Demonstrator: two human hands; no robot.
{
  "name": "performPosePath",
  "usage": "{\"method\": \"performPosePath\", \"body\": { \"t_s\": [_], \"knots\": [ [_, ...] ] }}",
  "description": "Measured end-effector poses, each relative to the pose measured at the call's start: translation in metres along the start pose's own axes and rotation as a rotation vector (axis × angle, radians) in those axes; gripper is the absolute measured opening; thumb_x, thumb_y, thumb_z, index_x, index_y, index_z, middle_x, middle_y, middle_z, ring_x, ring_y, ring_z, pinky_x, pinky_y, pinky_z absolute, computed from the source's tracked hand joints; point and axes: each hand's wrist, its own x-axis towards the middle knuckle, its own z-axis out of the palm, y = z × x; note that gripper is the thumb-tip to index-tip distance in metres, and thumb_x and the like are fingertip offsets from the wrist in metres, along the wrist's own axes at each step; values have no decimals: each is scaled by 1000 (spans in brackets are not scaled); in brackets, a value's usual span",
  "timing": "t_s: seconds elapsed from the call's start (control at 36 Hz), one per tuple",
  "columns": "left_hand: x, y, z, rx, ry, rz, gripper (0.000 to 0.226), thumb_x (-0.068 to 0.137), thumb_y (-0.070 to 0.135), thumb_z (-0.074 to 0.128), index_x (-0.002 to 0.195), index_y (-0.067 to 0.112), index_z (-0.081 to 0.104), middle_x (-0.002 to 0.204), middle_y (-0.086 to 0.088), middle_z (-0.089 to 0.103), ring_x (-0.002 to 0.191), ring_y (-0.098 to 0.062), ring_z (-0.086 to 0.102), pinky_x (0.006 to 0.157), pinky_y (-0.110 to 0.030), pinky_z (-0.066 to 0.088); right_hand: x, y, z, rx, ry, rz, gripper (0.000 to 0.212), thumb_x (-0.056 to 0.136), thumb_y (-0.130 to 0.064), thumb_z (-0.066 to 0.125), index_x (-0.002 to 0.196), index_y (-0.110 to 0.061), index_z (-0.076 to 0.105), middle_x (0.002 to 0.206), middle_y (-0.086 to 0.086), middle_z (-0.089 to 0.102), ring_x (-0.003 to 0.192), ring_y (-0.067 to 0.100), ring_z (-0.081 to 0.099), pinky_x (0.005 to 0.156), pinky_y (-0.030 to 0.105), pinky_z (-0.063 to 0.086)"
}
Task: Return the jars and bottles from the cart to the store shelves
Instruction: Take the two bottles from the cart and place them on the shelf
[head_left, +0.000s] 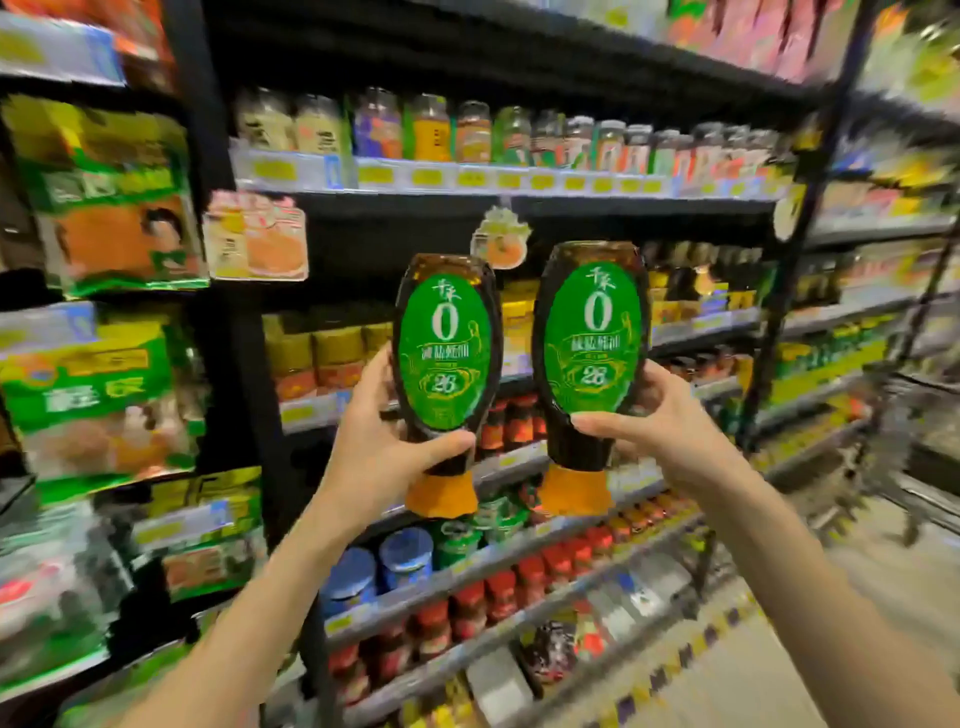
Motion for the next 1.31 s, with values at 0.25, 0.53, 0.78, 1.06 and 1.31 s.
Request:
{"method": "performPosePath", "body": {
  "t_s": [0.25, 0.53, 0.78, 1.06, 1.31],
  "knots": [
    [51, 3, 174, -229, -268, 12, 92, 50, 25, 83, 121, 48, 30, 115, 28, 53, 106, 5, 58, 92, -23, 49, -20, 18, -153, -102, 339, -2, 39, 65, 4, 77, 94, -17, 60, 66, -20, 71, 64, -8, 65, 53, 9, 48],
    [122, -16, 357, -341, -456, 106, 101, 59, 8, 85, 141, 27, 28, 120, 21, 52, 104, 15, 56, 84, -7, 48, 7, 52, -293, -153, 564, 14, 53, 44, -12, 85, 91, -20, 62, 78, -10, 75, 76, 5, 70, 63, 22, 57],
    [194, -23, 505, -388, -589, 112, 112, 48, 37, 85, 144, 27, 26, 137, 6, 51, 122, -9, 54, 102, -40, 47, 53, 75, -413, -224, 678, -6, 47, 58, 5, 79, 93, -20, 61, 81, -7, 72, 74, 0, 68, 62, 16, 55],
    [241, -33, 662, -349, -638, 165, 115, 49, 55, 82, 145, 35, 21, 143, 10, 43, 127, -5, 47, 101, -36, 48, 86, 123, -552, -246, 759, 18, 47, 61, 5, 78, 93, -24, 60, 89, -4, 70, 77, 1, 68, 63, 15, 55],
    [279, -46, 804, -296, -560, 143, 115, 52, 45, 80, 147, 30, 18, 147, 9, 37, 132, -7, 41, 104, -37, 46, 144, 174, -703, -240, 671, 44, 49, 58, 2, 80, 95, -22, 61, 79, -11, 74, 76, 0, 69, 61, 15, 54]
  ]
}}
